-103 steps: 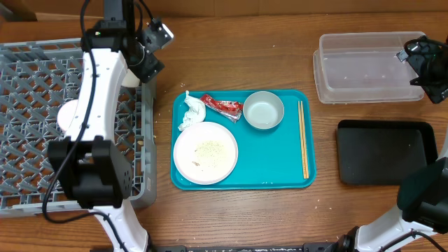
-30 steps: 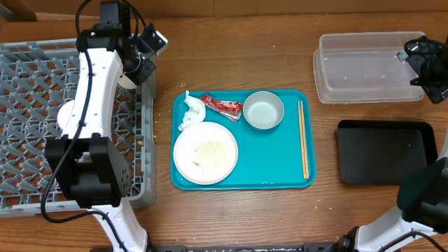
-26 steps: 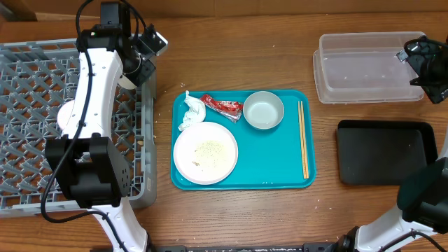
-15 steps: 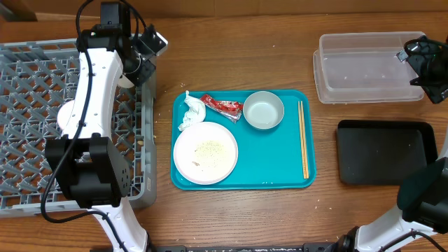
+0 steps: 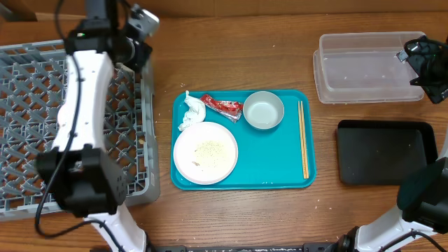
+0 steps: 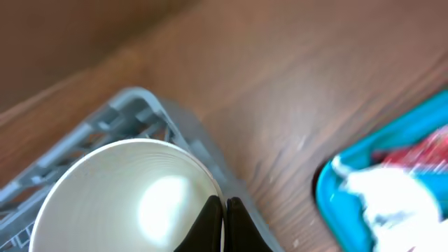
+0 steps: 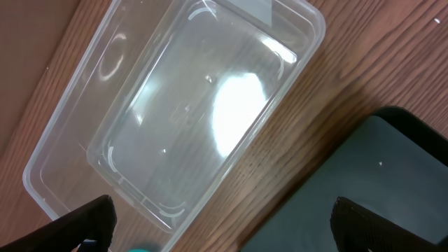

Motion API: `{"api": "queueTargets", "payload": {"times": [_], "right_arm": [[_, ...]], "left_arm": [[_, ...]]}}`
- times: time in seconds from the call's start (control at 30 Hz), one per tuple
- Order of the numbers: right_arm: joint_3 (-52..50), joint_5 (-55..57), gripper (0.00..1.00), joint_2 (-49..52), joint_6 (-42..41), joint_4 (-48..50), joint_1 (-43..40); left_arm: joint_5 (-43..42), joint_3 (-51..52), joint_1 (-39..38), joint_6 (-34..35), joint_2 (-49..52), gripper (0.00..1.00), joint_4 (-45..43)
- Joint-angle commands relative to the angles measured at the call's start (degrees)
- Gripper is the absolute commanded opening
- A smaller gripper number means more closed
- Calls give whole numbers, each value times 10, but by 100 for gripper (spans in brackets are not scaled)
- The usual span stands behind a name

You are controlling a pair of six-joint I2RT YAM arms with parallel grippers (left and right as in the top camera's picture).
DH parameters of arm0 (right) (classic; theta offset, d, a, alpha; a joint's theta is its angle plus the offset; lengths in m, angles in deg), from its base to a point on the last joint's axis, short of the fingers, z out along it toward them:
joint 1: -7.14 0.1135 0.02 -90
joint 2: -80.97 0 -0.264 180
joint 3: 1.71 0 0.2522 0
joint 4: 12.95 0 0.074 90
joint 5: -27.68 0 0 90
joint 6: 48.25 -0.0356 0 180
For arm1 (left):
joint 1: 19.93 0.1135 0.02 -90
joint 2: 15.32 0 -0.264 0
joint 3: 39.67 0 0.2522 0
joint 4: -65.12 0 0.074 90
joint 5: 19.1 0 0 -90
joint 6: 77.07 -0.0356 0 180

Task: Sort waste into correct bins and load items into the dishwasher

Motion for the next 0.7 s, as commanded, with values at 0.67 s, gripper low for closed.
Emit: {"api": "queueTargets", "payload": {"times": [0.67], "right_arm": [[2, 4, 100, 0, -3, 2, -1]], "left_arm": [[-784, -26, 383, 417, 151, 4, -130]]}}
